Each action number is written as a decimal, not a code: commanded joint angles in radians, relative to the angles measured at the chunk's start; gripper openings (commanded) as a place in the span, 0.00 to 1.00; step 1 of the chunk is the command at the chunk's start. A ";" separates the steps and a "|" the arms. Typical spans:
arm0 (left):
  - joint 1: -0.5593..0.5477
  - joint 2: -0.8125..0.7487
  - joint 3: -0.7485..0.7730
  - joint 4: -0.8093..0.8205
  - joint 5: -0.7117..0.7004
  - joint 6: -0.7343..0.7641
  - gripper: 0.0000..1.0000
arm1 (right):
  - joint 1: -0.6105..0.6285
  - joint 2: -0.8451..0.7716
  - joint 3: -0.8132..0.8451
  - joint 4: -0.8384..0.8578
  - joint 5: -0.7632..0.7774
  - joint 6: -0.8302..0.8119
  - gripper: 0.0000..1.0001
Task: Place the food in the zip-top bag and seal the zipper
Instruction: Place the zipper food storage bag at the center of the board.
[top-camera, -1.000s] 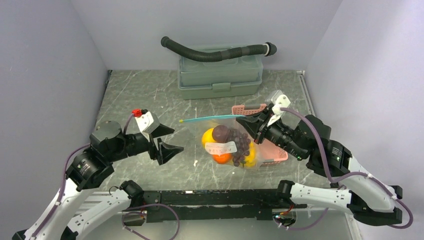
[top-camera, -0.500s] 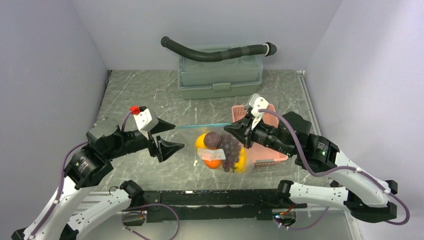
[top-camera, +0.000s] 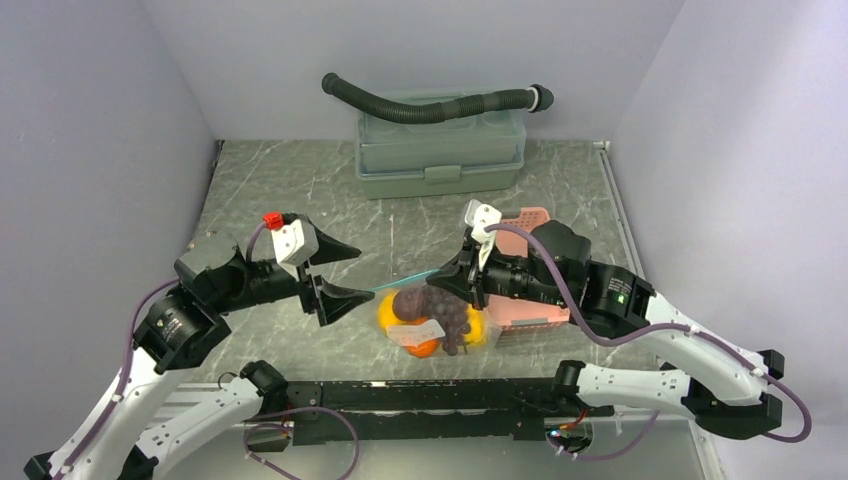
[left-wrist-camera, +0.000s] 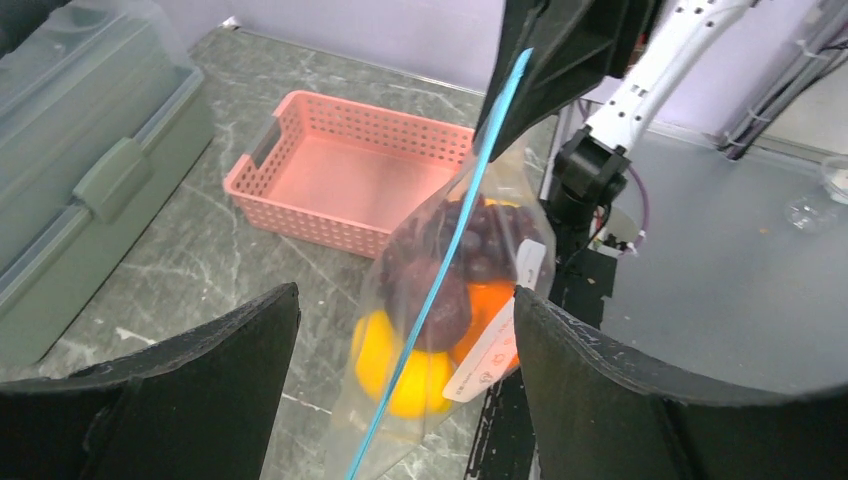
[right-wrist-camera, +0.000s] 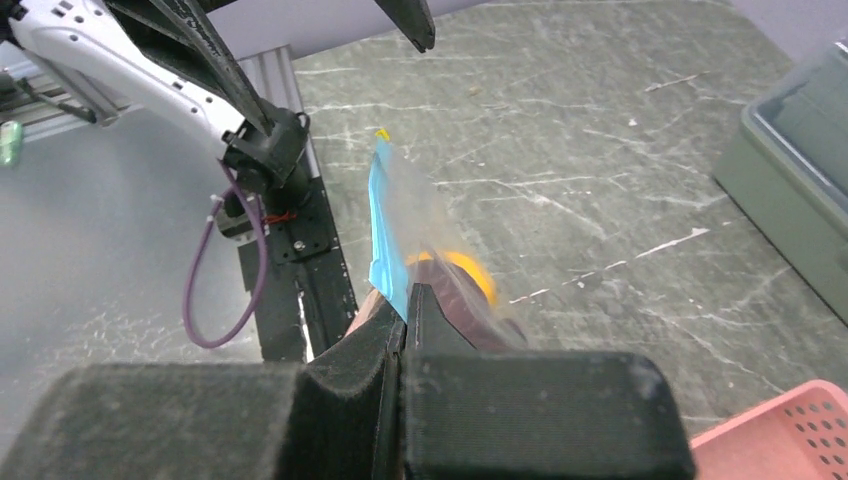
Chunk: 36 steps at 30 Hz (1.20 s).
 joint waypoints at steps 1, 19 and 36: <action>-0.003 0.008 0.005 0.059 0.127 0.021 0.83 | 0.001 0.003 0.010 0.123 -0.074 0.024 0.00; -0.002 0.044 -0.040 0.065 0.285 0.015 0.82 | 0.001 0.073 0.088 0.146 -0.197 0.040 0.00; -0.002 0.029 -0.101 0.056 0.298 0.009 0.82 | 0.001 0.115 0.210 0.136 -0.201 0.042 0.00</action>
